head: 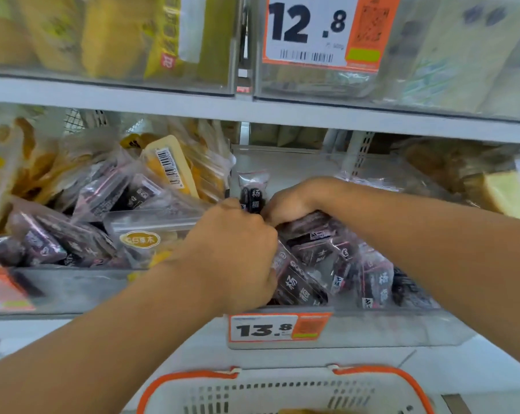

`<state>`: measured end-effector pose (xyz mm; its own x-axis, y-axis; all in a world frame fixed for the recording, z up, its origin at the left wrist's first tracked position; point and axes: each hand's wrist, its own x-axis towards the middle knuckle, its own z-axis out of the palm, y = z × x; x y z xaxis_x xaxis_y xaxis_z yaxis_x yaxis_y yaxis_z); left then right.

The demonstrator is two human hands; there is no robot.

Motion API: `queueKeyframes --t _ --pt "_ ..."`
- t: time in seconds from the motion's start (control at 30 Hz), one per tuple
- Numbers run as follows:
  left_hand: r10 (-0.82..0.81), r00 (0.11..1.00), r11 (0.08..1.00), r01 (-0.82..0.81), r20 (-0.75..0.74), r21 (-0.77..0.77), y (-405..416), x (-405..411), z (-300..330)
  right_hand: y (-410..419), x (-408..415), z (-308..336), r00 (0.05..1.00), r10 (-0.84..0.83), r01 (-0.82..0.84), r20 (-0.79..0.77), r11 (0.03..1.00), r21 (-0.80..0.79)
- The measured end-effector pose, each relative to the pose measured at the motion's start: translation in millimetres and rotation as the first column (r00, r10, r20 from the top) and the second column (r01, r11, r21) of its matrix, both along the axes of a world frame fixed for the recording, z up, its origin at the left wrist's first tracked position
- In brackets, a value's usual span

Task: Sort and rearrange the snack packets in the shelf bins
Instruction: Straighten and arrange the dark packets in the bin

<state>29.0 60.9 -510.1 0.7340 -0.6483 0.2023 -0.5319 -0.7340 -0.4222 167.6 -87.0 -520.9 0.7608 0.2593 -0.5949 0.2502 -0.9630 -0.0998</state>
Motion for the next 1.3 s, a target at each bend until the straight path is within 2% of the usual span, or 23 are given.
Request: queueKeyframes --t 0.07,0.1,0.3,0.37,0.47,0.53,0.6,0.67,0.73,0.77,0.87,0.93,0.97,1.07,1.17,1.23,1.3 --pt "0.023 1.000 1.000 -0.023 -0.013 0.006 0 -2 1 5 -8 -7 0.986 0.115 -0.113 0.120 0.993 -0.025" --pt "0.028 0.999 1.000 -0.027 -0.018 0.015 -1 -2 2 2 -13 -7 0.983 0.135 -0.134 0.128 0.991 -0.017" --pt "0.018 0.997 0.999 -0.015 -0.073 0.052 1 -7 -2 -67 -77 8 0.986 0.163 -0.162 0.020 0.986 -0.042" --pt "0.017 0.996 0.994 -0.008 -0.084 0.106 -5 -11 -2 -77 -94 9 0.970 0.204 -0.204 0.128 0.979 -0.018" --pt "0.020 0.997 0.988 -0.009 -0.071 0.156 -9 -10 -1 -76 -88 10 0.871 0.289 -0.279 0.397 0.957 -0.085" --pt "0.016 0.998 0.987 -0.006 -0.067 0.160 -4 -5 0 -80 -69 22 0.776 0.205 -0.205 0.597 0.976 -0.069" --pt "0.013 0.997 0.984 0.000 -0.071 0.178 0 0 0 -94 -48 36 0.698 0.108 -0.054 0.708 0.994 -0.098" --pt "-0.007 0.998 0.983 0.018 -0.060 0.185 2 4 -1 -108 -32 44 0.749 0.029 0.107 0.662 0.981 -0.163" --pt "-0.017 0.999 0.982 0.025 -0.045 0.188 0 5 -2 -108 -24 45 0.833 -0.093 0.184 0.545 0.976 -0.115" --pt "-0.012 0.999 0.983 0.020 -0.045 0.183 0 5 -2 -105 -20 43 0.846 -0.140 0.209 0.514 0.975 -0.080" --pt "-0.002 0.998 0.990 0.010 -0.057 0.138 0 5 -2 -88 -15 34 0.853 -0.120 0.239 0.508 0.955 -0.174" --pt "-0.004 0.998 0.994 0.010 -0.059 0.106 1 5 -1 -82 -18 23 0.844 -0.025 0.205 0.536 0.939 -0.278" --pt "-0.005 0.999 0.995 0.010 -0.054 0.097 0 4 0 -79 -22 19 0.836 0.020 0.161 0.549 0.947 -0.279" --pt "0.000 0.999 0.997 0.003 -0.044 0.075 0 4 0 -78 -45 18 0.861 0.083 -0.017 0.501 0.991 -0.134" --pt "0.013 0.997 0.999 -0.009 -0.074 0.048 2 5 1 -94 -70 22 0.893 0.200 -0.167 0.403 0.979 -0.117" --pt "0.016 0.996 0.998 -0.011 -0.093 0.054 2 5 0 -109 -79 20 0.931 0.163 -0.141 0.328 0.986 -0.088" --pt "0.009 0.994 0.997 0.000 -0.110 0.077 3 5 0 -113 -83 22 0.963 0.123 -0.094 0.239 0.987 -0.130"
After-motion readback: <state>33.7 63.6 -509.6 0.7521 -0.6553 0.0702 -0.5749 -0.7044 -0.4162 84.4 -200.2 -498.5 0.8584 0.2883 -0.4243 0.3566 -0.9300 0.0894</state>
